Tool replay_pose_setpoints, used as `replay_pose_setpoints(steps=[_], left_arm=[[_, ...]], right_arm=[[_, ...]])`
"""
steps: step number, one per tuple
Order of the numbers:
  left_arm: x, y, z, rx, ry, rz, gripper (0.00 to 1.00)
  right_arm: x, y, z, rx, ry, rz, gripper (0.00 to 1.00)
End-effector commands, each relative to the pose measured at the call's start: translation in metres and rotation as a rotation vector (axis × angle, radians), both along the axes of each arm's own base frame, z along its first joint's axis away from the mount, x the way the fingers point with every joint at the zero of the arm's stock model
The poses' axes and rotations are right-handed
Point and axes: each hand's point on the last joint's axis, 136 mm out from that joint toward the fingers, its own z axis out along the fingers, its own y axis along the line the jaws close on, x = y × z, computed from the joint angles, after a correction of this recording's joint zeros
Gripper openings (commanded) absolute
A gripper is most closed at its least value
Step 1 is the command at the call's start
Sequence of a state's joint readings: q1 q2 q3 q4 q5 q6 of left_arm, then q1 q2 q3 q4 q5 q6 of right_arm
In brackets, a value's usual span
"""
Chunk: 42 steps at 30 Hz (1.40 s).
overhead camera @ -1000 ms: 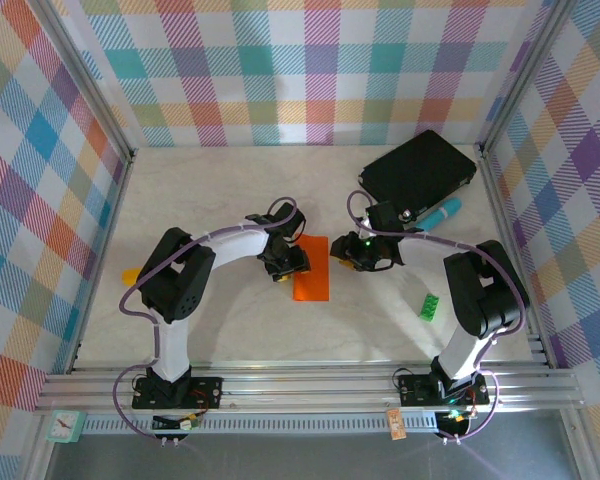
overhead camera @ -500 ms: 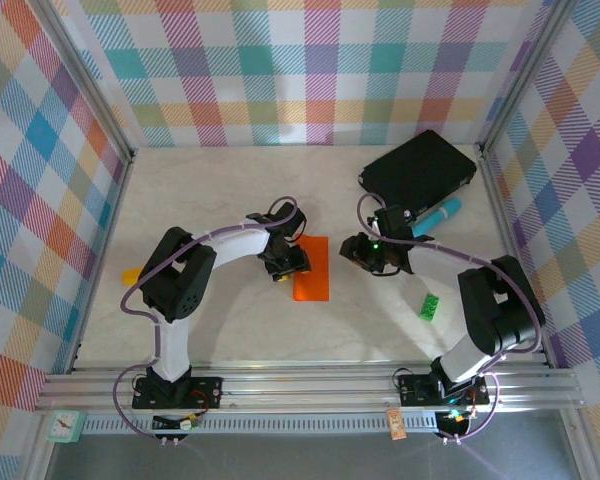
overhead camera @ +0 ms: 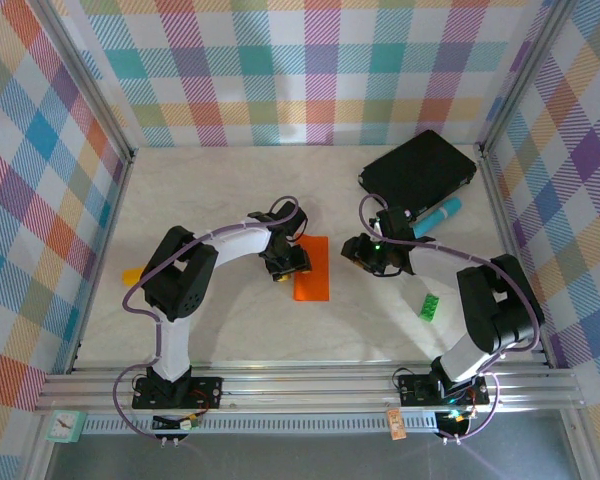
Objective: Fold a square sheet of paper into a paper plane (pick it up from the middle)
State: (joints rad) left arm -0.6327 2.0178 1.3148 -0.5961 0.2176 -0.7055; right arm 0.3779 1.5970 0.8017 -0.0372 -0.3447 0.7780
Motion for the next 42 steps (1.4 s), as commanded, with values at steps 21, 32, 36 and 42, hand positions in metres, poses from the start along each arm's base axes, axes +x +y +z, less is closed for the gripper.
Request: replay_pose_setpoints(steps=[21, 32, 36, 42], left_arm=[[-0.066, 0.034, -0.130, 0.233, 0.226, -0.114, 0.55], [-0.068, 0.035, -0.132, 0.233, 0.232, -0.114, 0.55], [-0.066, 0.032, -0.127, 0.220, 0.220, -0.116, 0.54], [-0.059, 0.025, -0.116, 0.181, 0.190, -0.114, 0.52]], right_arm=[[-0.005, 0.019, -0.006, 0.072, 0.030, 0.067, 0.40], [-0.007, 0.031, -0.004, 0.080, 0.029, 0.114, 0.37], [-0.003, 0.022, -0.002, 0.034, 0.012, 0.069, 0.35], [0.002, -0.012, 0.005, -0.082, -0.021, -0.051, 0.35]])
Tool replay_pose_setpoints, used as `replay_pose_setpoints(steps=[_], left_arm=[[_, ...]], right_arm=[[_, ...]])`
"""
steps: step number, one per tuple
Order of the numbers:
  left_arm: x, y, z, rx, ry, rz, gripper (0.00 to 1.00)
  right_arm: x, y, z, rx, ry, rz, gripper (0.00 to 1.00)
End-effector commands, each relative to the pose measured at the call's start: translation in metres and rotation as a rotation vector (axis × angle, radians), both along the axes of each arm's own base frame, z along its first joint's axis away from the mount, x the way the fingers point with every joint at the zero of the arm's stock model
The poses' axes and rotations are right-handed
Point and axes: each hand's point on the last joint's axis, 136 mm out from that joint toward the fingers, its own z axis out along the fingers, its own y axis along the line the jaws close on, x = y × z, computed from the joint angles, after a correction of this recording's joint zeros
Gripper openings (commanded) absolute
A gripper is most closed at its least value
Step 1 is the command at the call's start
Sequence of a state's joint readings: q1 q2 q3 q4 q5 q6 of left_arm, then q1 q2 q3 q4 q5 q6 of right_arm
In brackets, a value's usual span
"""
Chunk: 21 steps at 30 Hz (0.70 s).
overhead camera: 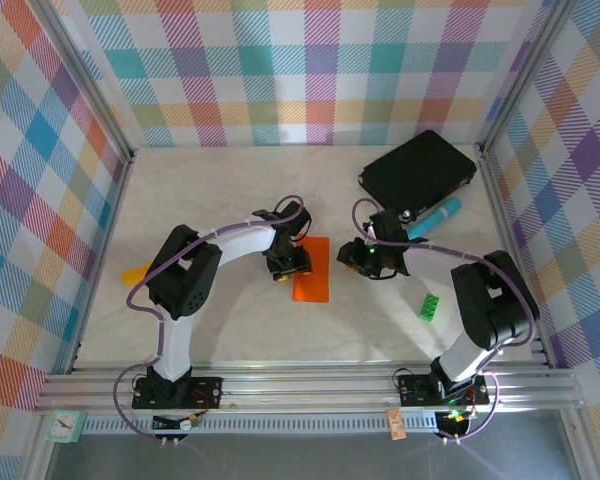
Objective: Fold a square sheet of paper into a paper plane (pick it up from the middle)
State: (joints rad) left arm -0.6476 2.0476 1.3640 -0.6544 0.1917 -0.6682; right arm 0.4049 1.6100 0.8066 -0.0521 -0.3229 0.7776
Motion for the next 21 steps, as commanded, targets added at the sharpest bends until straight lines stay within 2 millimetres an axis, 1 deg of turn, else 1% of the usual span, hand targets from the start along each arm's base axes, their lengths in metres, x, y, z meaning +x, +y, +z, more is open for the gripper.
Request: replay_pose_setpoints(steps=[1, 3, 6, 10, 17, 21], left_arm=[[-0.057, 0.024, -0.113, 0.133, 0.178, -0.065, 0.52], [-0.057, 0.022, -0.111, 0.120, 0.174, -0.066, 0.50], [-0.056, 0.019, -0.109, 0.104, 0.173, -0.068, 0.50], [-0.055, 0.020, -0.106, 0.109, 0.170, -0.056, 0.51], [-0.043, 0.016, -0.097, 0.066, 0.131, 0.022, 0.52], [-0.040, 0.013, -0.093, 0.040, 0.120, 0.049, 0.51]], right_arm=[[0.006, -0.021, 0.009, -0.063, -0.032, -0.076, 0.35], [0.004, -0.026, 0.006, -0.065, -0.025, -0.085, 0.36], [0.002, -0.027, 0.002, -0.068, -0.008, -0.083, 0.36], [0.003, -0.020, 0.002, -0.034, 0.002, -0.063, 0.36], [0.005, -0.006, 0.001, 0.038, 0.018, -0.029, 0.37], [0.005, -0.001, -0.002, 0.058, 0.023, -0.010, 0.37]])
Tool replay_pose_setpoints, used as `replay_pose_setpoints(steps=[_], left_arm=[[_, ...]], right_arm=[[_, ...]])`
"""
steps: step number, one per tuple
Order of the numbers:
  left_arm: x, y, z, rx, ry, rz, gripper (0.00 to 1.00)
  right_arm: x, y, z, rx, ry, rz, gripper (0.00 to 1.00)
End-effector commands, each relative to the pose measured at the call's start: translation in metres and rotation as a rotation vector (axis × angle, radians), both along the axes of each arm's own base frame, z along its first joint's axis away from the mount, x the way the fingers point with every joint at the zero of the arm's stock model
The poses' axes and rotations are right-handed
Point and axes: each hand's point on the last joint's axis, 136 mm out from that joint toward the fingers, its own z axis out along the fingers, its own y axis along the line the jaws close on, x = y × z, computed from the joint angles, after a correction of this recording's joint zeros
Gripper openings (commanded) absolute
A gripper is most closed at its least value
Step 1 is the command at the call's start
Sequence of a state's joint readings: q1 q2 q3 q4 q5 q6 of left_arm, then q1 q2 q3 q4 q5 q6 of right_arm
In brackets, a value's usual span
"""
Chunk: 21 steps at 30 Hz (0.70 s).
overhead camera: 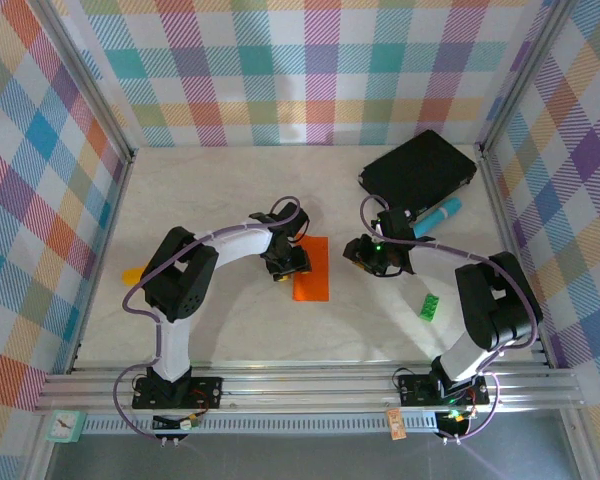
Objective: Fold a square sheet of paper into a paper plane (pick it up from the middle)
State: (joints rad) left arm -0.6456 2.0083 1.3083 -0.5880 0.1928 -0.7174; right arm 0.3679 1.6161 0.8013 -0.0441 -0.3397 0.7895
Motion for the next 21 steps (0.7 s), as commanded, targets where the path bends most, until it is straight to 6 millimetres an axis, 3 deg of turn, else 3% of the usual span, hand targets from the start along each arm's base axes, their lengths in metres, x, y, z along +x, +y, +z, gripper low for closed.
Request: replay_pose_setpoints(steps=[1, 21], left_arm=[[-0.040, 0.013, -0.096, 0.067, 0.148, 0.002, 0.50], [-0.046, 0.011, -0.106, 0.071, 0.188, -0.061, 0.51]], right_arm=[[-0.001, 0.010, -0.001, 0.046, 0.010, 0.028, 0.37], [-0.006, 0.029, -0.006, 0.070, 0.021, 0.096, 0.37]])
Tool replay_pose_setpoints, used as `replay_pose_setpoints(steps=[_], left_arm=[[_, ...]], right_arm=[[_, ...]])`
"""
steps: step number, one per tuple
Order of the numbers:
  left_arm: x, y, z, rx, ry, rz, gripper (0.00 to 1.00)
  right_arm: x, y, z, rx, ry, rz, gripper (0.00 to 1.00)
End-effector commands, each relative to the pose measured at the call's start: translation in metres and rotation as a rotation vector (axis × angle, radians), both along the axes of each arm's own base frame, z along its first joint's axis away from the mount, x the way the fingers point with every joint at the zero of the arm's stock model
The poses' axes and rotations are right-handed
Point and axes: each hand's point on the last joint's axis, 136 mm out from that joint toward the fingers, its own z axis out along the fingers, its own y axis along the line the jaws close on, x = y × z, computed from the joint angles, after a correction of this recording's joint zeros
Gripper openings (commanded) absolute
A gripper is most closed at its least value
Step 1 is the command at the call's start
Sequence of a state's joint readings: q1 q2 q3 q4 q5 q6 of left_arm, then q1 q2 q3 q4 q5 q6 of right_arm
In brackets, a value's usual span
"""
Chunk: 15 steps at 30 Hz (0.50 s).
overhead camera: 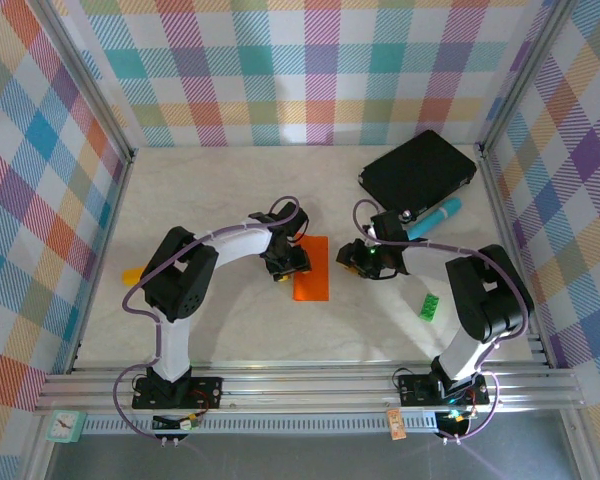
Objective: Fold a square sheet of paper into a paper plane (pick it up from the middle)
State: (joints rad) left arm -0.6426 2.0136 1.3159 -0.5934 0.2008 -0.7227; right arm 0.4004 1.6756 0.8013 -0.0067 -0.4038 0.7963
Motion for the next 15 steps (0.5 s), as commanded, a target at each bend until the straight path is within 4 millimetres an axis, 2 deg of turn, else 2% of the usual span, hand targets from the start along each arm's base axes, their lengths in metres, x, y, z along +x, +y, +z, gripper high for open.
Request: replay_pose_setpoints(steps=[1, 6, 15], left_arm=[[-0.047, 0.012, -0.107, 0.078, 0.181, -0.069, 0.51], [-0.048, 0.013, -0.111, 0.089, 0.193, -0.071, 0.51], [-0.051, 0.018, -0.118, 0.116, 0.212, -0.059, 0.51]], right_arm=[[0.004, 0.011, 0.006, 0.029, -0.022, 0.034, 0.37], [0.004, 0.017, 0.005, 0.034, -0.023, 0.052, 0.38], [0.001, 0.045, 0.008, 0.063, -0.028, 0.135, 0.30]])
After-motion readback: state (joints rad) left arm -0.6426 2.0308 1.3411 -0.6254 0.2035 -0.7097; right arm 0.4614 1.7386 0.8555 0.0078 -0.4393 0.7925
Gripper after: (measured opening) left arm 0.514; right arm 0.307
